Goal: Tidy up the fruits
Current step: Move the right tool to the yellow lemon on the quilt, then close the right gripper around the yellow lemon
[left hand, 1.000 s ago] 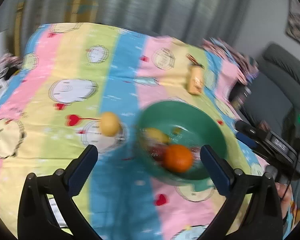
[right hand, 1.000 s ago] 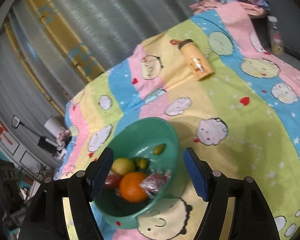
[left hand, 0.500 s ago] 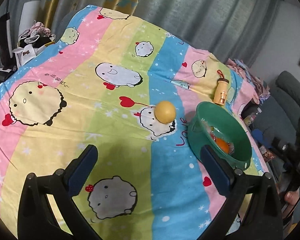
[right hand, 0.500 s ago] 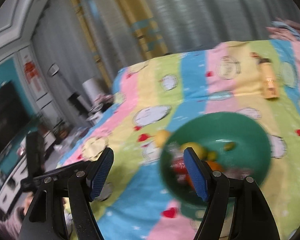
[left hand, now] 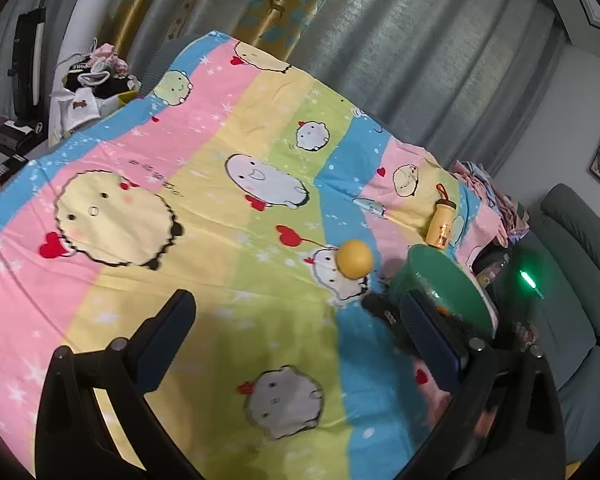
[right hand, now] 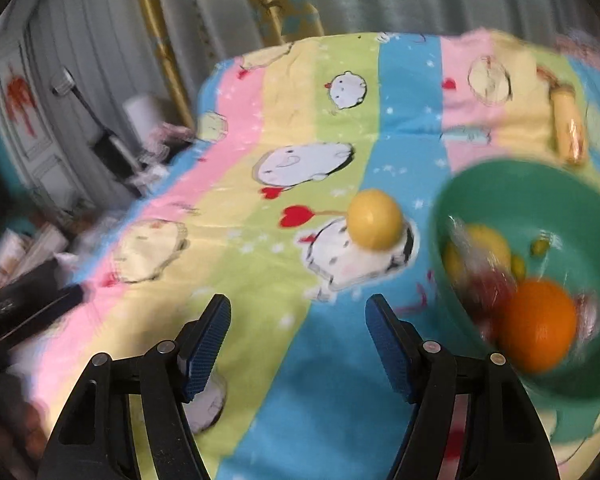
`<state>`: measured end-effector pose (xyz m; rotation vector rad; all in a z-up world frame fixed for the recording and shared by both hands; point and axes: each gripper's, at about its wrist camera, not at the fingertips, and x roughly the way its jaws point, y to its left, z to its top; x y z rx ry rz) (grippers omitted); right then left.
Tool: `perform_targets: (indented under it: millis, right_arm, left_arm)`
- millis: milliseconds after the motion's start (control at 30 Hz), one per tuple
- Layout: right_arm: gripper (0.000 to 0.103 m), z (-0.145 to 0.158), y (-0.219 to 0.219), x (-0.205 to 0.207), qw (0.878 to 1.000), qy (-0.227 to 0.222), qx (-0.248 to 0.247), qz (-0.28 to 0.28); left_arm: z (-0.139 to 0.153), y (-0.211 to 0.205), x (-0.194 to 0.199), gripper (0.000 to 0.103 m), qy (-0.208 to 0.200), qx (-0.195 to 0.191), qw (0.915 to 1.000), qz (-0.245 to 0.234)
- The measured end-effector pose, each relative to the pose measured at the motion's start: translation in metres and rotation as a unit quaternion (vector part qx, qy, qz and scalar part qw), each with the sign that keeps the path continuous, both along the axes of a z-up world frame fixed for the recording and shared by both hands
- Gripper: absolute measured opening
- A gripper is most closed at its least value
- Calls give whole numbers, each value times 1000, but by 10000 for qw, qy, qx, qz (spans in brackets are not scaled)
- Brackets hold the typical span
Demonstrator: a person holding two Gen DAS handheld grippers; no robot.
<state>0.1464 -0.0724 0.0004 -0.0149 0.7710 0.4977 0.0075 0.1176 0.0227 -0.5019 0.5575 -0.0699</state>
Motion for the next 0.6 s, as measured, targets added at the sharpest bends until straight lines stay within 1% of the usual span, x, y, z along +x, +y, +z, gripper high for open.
perform_targets:
  millis: [67, 133, 167, 233, 267, 333, 400, 467, 533, 567, 600]
  right_arm:
    - [72, -5, 22, 18, 9987, 35, -406, -297]
    - [71, -11, 37, 34, 9958, 50, -757, -511]
    - [71, -14, 45, 44, 9923, -3, -1025, -696]
    - [71, -20, 54, 59, 9861, -8, -1388, -910]
    - [72, -24, 61, 68, 9801, -22, -1666, -1078]
    - [73, -24, 68, 76, 9703, -261, -2031, -1288]
    - [80, -26, 71, 91, 9599, -244, -2373, -1472]
    - [82, -32, 66, 108, 9478, -72, -2704, -1690]
    - [82, -34, 65, 117, 9428, -65, -2934, -1584]
    - [81, -36, 64, 123, 9388, -19, -3095, -1512]
    - [76, -36, 62, 126, 9364, -12, -3177, -1492]
  left_arm:
    - [-4, 9, -6, 103, -2, -27, 10000, 9]
    - [-8, 20, -10, 103, -14, -137, 9999, 33]
    - [-10, 26, -11, 103, -16, -203, 9998, 67]
    - [-13, 36, -11, 103, -22, -332, 9994, 86]
    - [-15, 40, -11, 103, -15, -361, 9993, 109]
    - [-17, 45, -9, 103, 31, -459, 9989, 111]
    - [-18, 47, -9, 103, -29, -560, 9984, 61]
    - [-19, 46, -8, 103, -3, -594, 9982, 25]
    - [-20, 46, -6, 103, -22, -632, 9980, -6]
    - [-21, 47, -6, 103, -7, -648, 9979, -1]
    - [-22, 47, -5, 103, -7, -679, 9977, -6]
